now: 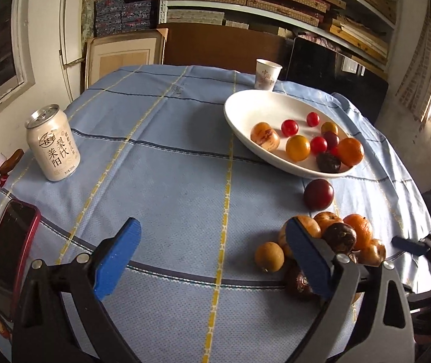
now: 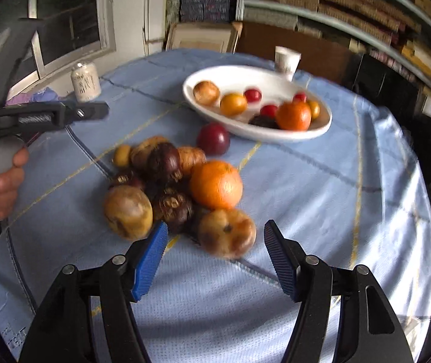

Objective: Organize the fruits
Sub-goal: 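Move both open tools back from the plate toward the fruit pile, then grasp a brown round fruit with the left tool while the right tool grasps a pale onion-like fruit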

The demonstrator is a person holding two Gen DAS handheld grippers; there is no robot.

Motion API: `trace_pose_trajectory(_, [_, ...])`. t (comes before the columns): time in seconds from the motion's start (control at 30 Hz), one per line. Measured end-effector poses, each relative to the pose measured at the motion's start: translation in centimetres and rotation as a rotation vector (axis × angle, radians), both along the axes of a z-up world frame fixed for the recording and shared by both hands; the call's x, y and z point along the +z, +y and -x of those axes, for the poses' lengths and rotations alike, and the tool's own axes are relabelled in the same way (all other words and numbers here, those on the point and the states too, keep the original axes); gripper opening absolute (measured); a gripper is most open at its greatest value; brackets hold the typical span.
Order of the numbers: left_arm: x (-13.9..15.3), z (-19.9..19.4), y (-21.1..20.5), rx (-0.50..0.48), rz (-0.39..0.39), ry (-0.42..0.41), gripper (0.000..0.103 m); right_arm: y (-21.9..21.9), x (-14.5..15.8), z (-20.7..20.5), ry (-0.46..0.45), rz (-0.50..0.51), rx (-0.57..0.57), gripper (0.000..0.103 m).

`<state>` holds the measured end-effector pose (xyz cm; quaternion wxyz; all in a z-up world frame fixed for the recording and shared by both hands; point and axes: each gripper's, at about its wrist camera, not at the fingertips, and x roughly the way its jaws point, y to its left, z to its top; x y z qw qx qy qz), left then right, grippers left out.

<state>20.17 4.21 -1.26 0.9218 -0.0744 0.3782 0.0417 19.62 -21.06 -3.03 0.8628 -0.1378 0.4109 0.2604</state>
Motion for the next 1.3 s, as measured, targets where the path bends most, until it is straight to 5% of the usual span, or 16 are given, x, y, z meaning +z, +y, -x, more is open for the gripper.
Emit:
trace_pose_trajectory(0.43, [0.3,0.6,-0.8,-0.030,-0.005,-0.014,0.094,0.3,-2.6,-2.4,0.088,0.036,-0.079,0.066])
trace_pose_trajectory(0.57, [0.2,0.6,-1.0,-0.032,-0.010,-0.011,0.094,0.9,-2.5,-2.1,0.069,0.027,-0.053,0.045])
trace_pose_trajectory(0.8, [0.0,0.8,-1.2,-0.056,0.012,-0.005,0.094,0.1,-1.5,-1.6,0.072,0.003,-0.058,0.043])
trace_pose_trajectory(0.93, [0.2,1.9,-3.9,-0.206,-0.034,-0.029,0.094,-1.6,-0.3,-2.2,0.070,-0.092,-0.110,0.043])
trace_pose_trajectory(1.07, [-0.3,4.2,-8.6,-0.456,-0.151,-0.066,0.086,-2.7,-0.1,-3.0,0.118,-0.156,-0.147,0.043])
trace_pose_trajectory(1.17, [-1.2,5.1,-11.0,-0.552,-0.213,-0.057,0.074,-2.8,-0.3,-3.2,0.127,-0.152,-0.161,0.043])
trace_pose_trajectory(1.3, [-1.8,4.4,-11.4,-0.585,-0.186,-0.011,0.060,-2.5,-0.3,-3.1,0.128,-0.143,-0.153,0.043])
